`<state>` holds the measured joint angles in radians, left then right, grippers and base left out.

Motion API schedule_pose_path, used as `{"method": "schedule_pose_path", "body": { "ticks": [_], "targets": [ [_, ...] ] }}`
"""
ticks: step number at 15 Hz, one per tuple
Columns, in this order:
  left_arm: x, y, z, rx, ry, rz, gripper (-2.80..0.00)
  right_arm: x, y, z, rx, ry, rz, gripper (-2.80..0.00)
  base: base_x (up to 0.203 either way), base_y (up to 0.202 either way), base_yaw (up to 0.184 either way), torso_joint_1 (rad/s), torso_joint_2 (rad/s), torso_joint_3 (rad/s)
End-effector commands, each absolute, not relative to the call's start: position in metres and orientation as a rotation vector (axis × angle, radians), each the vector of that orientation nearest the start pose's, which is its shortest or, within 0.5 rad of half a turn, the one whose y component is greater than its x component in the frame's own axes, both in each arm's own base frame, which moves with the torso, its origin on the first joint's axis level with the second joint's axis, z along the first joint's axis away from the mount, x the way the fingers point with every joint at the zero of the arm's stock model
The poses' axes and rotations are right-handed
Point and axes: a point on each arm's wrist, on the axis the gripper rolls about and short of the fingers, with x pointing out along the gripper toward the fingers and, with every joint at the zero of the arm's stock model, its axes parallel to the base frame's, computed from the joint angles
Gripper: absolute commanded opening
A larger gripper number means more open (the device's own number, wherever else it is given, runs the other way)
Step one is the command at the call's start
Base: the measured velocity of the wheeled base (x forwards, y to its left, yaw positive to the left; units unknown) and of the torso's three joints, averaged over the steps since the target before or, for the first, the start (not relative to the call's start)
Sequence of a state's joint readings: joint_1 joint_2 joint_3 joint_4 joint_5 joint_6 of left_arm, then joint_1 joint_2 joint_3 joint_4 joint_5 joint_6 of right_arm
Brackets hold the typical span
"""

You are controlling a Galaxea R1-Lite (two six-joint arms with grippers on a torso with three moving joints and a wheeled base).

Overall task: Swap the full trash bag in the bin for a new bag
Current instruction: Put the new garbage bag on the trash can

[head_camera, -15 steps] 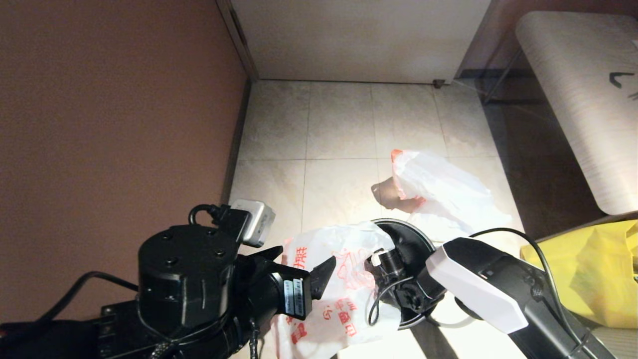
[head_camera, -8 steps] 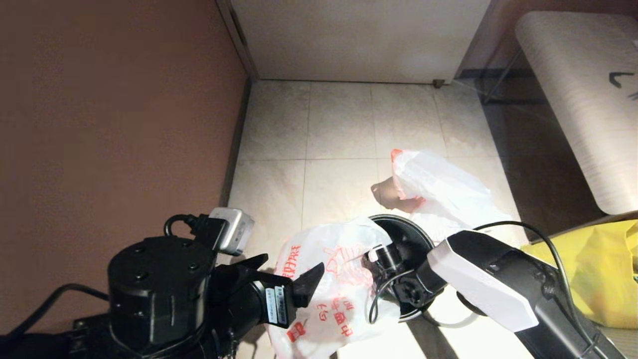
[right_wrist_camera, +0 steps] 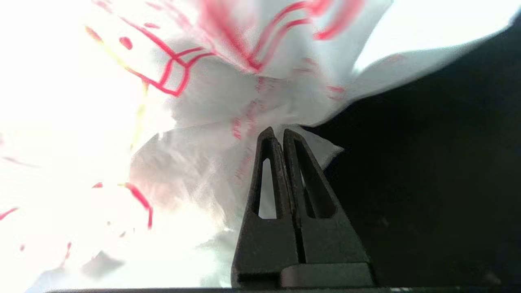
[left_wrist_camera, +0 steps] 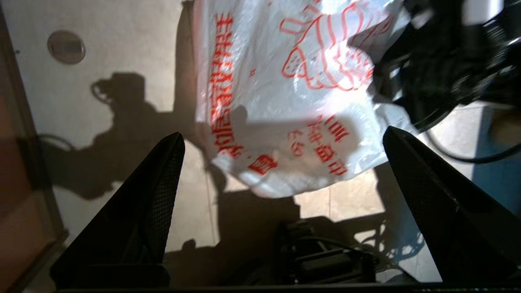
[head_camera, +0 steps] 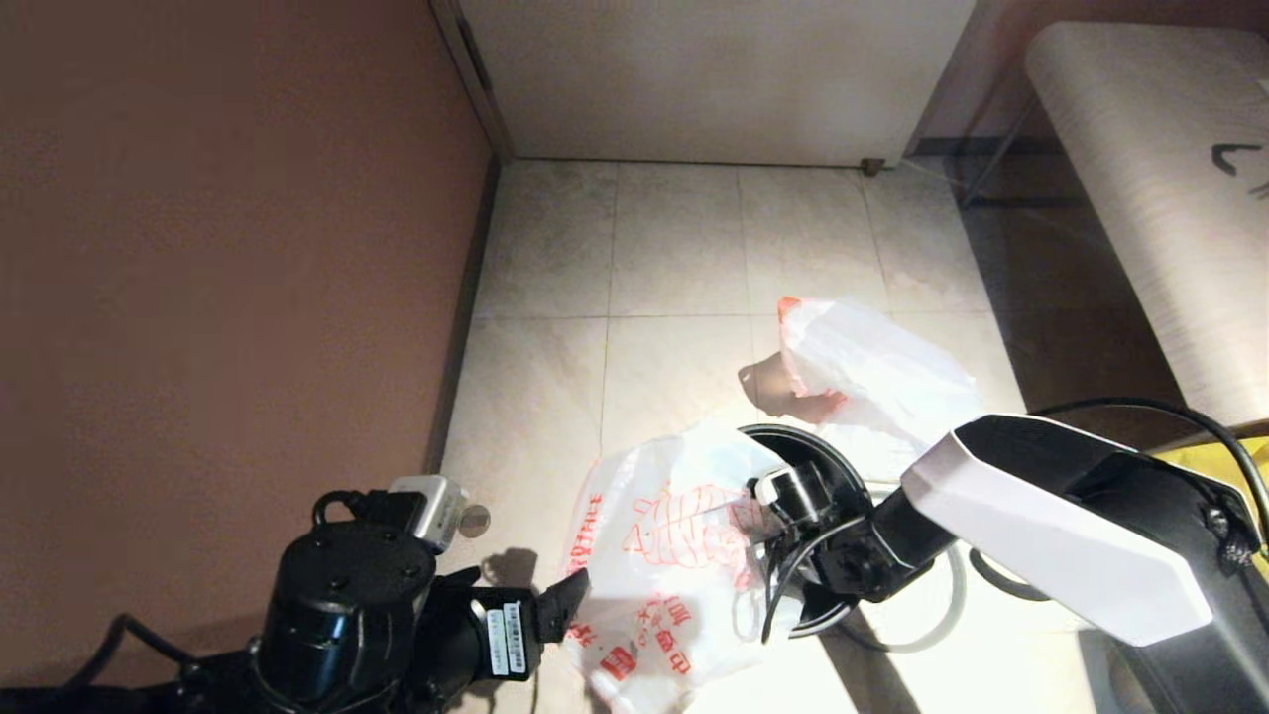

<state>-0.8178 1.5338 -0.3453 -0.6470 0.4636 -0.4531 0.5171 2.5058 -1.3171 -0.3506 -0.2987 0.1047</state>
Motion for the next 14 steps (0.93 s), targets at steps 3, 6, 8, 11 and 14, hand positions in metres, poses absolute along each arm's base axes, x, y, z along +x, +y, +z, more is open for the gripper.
{"method": "schedule_pose_path", "body": {
  "ticks": [3, 6, 8, 11, 14],
  "targets": [
    [0.157, -0.14, 0.097, -0.095, 0.563, -0.177, 0.0, 0.384, 0.212, -0.002, -0.188, 0.737, 0.16, -2.8, 0.0, 0.0, 0.0, 0.0, 0.0, 0.0],
    [0.166, -0.14, 0.077, -0.116, 0.638, -0.155, 0.0, 0.372, 0.205, 0.026, -0.156, 0.71, 0.167, -2.8, 0.0, 0.0, 0.0, 0.0, 0.0, 0.0],
    [0.18, -0.139, 0.06, -0.139, 0.684, -0.151, 0.0, 0.363, 0.202, 0.048, -0.115, 0.681, 0.174, -2.8, 0.0, 0.0, 0.0, 0.0, 0.0, 0.0],
    [0.197, -0.129, 0.031, -0.159, 0.73, -0.166, 0.0, 0.343, 0.193, 0.077, -0.029, 0.665, 0.199, -2.8, 0.0, 0.0, 0.0, 0.0, 0.0, 0.0],
    [0.213, -0.104, -0.004, -0.213, 0.796, -0.227, 0.0, 0.338, 0.186, 0.076, -0.013, 0.681, 0.193, -2.8, 0.0, 0.0, 0.0, 0.0, 0.0, 0.0]
  ]
}}
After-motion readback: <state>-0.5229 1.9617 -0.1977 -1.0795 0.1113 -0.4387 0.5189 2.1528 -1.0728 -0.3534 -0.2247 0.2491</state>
